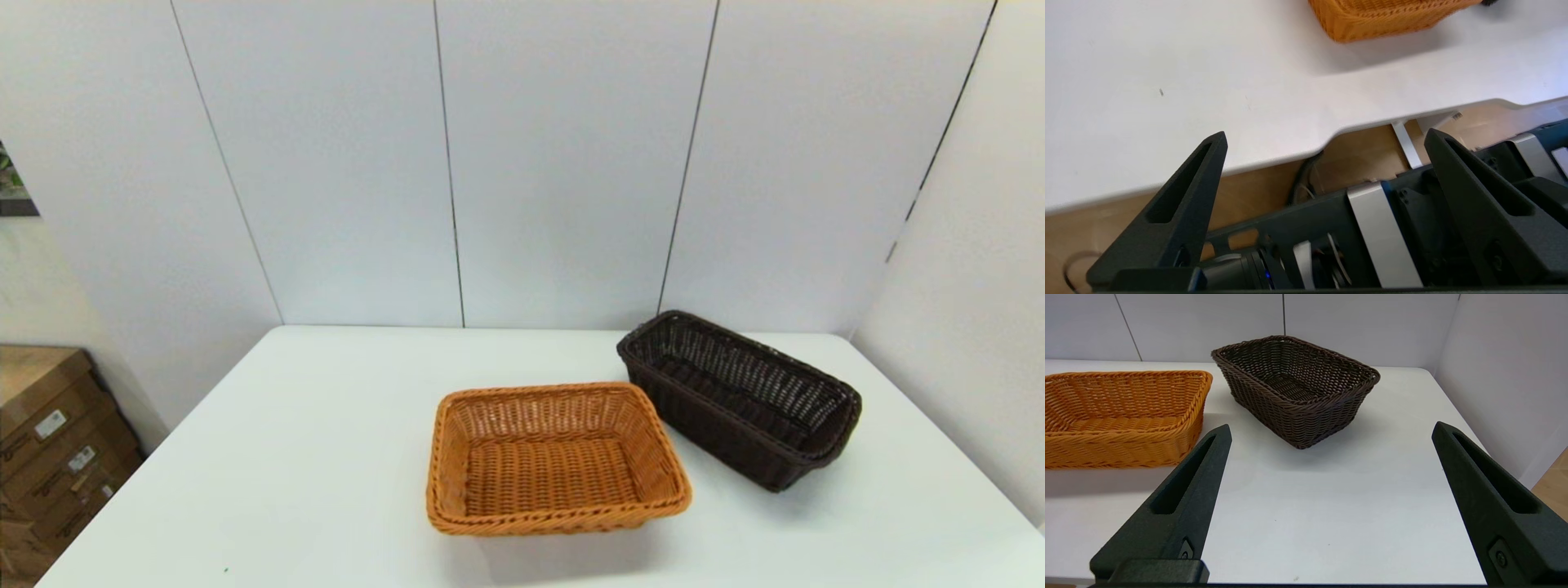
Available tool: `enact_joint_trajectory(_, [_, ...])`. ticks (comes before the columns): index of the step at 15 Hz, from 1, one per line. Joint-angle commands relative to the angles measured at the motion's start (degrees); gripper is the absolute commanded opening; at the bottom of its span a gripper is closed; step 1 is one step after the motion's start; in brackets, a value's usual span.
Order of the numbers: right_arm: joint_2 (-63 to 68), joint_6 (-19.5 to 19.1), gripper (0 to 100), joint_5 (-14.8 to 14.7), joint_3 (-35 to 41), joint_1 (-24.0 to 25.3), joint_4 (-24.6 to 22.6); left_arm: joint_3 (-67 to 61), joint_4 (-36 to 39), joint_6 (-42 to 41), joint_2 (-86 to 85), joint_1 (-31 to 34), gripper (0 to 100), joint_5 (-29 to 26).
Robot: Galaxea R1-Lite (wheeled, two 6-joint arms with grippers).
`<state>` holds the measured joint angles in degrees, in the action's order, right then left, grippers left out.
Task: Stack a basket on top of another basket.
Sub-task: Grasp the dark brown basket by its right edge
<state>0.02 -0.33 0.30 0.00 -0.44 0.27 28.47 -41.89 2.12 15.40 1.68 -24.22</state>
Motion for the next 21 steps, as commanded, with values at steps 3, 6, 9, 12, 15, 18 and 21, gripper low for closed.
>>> enact_joint_trajectory(3, [0.0,0.0,100,0.0,0.0,0.0,0.0,-5.2,2.2,-6.2,-8.5,-0.7,100,3.4])
enact_joint_trajectory(6, [0.0,0.0,100,0.0,0.0,0.0,0.0,-11.6,12.7,-6.2,-10.5,-0.8,100,9.5])
enact_joint_trajectory(9, [0.0,0.0,100,0.0,0.0,0.0,0.0,-13.2,16.4,-6.3,-10.7,-0.8,100,11.0])
enact_joint_trajectory(12, [0.0,0.0,100,0.0,0.0,0.0,0.0,-18.3,24.4,-5.5,-11.3,-0.9,100,12.6])
enact_joint_trajectory(15, [0.0,0.0,100,0.0,0.0,0.0,0.0,-19.6,27.6,-5.5,-12.6,-0.9,100,12.9])
enact_joint_trajectory(18, [0.0,0.0,100,0.0,0.0,0.0,0.0,-20.2,28.5,-6.1,-15.5,-1.1,100,14.3])
enact_joint_trajectory(21, [0.0,0.0,100,0.0,0.0,0.0,0.0,-23.6,34.2,-6.6,-15.5,-1.1,100,20.3])
